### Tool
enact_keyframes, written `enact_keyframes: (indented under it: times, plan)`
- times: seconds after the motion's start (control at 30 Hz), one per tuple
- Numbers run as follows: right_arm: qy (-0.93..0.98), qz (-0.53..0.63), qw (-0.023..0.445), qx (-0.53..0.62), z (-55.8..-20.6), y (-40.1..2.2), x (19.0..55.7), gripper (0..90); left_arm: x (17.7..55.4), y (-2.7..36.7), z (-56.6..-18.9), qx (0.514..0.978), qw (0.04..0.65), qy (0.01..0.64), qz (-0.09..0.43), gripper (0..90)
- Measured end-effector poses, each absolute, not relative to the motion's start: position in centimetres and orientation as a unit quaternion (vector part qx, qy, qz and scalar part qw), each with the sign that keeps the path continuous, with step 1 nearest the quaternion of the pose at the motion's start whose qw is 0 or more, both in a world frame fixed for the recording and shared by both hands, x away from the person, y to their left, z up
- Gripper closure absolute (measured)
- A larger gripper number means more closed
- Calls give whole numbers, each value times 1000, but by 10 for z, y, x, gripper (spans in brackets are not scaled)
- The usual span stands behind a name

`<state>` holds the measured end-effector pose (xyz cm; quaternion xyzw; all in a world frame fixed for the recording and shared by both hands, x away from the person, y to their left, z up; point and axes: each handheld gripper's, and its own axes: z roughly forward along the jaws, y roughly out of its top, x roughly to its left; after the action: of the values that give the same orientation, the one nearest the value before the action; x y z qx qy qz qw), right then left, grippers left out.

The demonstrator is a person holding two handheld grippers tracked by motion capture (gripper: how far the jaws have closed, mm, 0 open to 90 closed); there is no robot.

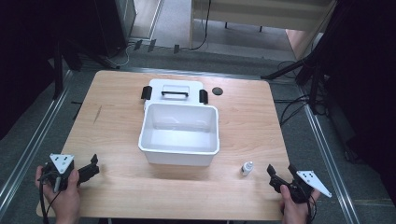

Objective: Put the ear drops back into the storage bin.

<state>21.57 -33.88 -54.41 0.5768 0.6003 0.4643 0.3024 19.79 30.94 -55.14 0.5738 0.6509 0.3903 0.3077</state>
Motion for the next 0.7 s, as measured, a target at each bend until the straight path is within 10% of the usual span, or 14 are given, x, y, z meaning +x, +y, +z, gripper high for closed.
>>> enact_keyframes:
  times: [0.7]
  plan:
    - [710, 381, 203, 557, -535, -331, 235, 146, 199, 309, -551, 571, 314, 648, 394, 2]
